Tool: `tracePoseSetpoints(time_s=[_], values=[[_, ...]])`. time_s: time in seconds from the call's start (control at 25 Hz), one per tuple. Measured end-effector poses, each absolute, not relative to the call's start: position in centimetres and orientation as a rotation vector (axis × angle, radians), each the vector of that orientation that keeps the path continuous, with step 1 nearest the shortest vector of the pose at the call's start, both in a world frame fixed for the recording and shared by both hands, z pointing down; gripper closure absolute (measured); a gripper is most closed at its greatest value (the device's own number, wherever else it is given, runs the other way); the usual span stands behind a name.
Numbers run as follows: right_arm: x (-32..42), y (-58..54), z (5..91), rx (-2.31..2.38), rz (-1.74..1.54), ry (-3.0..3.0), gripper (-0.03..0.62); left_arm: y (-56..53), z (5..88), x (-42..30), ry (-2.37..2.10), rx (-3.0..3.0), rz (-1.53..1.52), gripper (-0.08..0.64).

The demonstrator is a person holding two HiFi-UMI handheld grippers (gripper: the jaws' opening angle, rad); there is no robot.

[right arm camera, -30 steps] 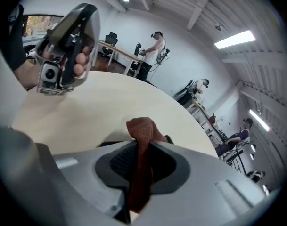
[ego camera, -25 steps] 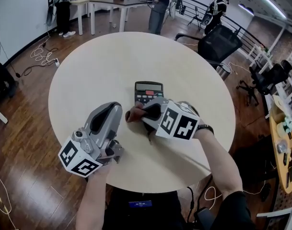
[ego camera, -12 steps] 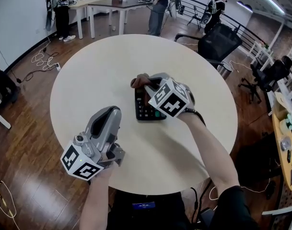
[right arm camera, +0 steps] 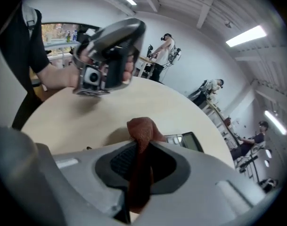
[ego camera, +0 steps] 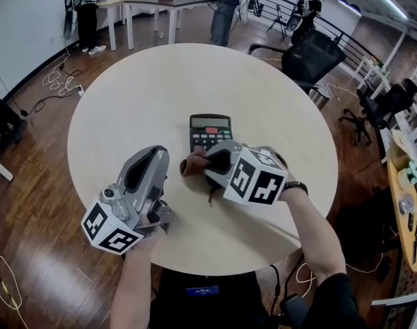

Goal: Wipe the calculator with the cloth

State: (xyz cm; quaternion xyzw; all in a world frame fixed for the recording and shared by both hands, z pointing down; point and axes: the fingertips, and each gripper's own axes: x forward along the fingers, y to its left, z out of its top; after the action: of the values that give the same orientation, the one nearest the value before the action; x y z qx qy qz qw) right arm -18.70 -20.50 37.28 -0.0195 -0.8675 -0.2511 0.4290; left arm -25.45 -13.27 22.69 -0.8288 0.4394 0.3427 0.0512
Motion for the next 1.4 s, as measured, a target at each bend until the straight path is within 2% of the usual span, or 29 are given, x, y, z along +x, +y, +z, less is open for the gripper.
tracePoseSetpoints(time_s=[0.12, 0.32, 0.44, 0.68, 1.24, 1.4], values=[[-17.6, -19.9, 36.8, -0.098, -0.595, -2.192, 0.541, -13.5, 22.9, -25.4, 1.338, -2.523, 1.028, 0.557], [-18.4, -29.8, 31.6, 0.42, -0.683, -2.269, 0.541, -13.4, 23.0, -25.6, 1.339, -2.528, 1.025, 0.557], [-19.5, -33.9, 31.1, 0.579, -0.712, -2.241, 0.541, -13.3, 23.1, -25.9, 1.346, -2.528, 1.03, 0.557], [-20.1, -33.5, 35.5, 0.407, -0.708, -2.155, 0.541, -13.6, 23.0, -25.3, 1.339, -2.526, 1.03, 0.557], [-15.2, -21.0, 37.3, -0.114, -0.595, -2.13, 0.541, -13.8, 22.9, -24.8, 1.345, -2.529, 0.987, 0.557], [-16.3, -25.5, 33.9, 0.134, -0.65, -2.216, 0.542, -13.8, 23.0, -24.8, 1.345, -2.529, 0.983, 0.557]])
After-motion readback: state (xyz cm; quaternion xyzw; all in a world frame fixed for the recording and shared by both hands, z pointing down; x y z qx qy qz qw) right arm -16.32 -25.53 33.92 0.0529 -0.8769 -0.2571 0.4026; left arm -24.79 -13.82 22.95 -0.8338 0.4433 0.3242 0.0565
